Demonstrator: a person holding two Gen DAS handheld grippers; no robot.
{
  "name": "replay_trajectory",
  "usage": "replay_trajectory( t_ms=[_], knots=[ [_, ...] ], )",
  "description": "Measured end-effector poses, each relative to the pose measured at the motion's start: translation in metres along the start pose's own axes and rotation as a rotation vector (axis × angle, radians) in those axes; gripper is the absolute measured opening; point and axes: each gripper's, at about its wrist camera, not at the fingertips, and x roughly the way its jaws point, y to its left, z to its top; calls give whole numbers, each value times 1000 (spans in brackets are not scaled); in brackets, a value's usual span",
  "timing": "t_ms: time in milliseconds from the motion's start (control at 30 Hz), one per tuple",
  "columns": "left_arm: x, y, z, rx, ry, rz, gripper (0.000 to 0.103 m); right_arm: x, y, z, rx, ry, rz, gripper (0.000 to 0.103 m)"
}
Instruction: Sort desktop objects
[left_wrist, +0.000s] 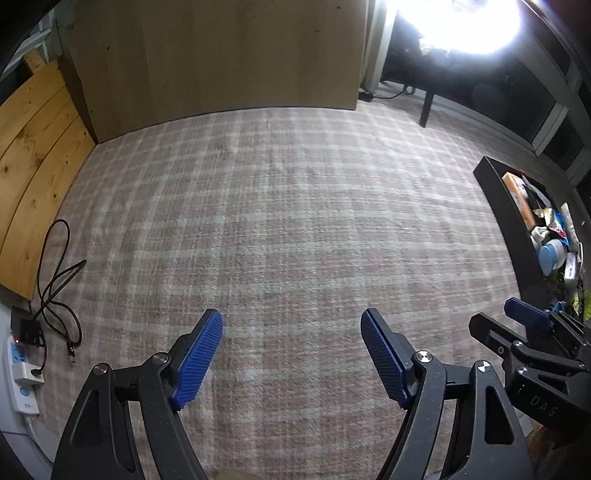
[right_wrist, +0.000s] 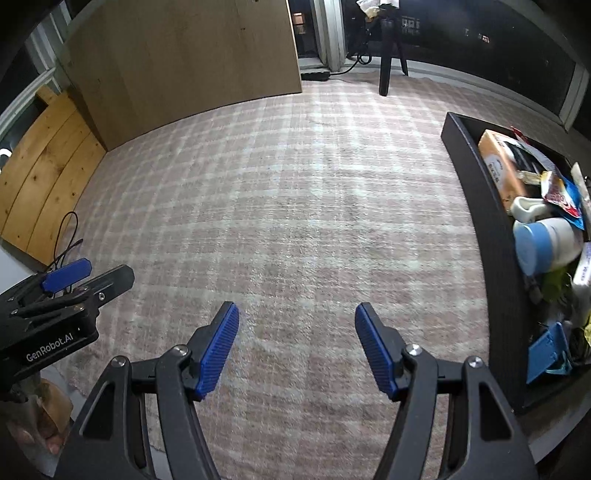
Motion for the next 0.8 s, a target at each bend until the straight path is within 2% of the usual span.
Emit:
replay_trajectory(
  t_ms=[400, 667, 800],
  knots=[
    [24, 13, 7, -43, 25, -5, 76, 32, 7, 9, -16, 44, -11, 64],
    [32, 30, 5, -62, 27, 26, 76, 53, 9, 19, -28, 60, -15, 65],
    [40, 40, 14, -50, 6, 38, 76, 65, 9, 24, -29, 54, -14, 64]
  ],
)
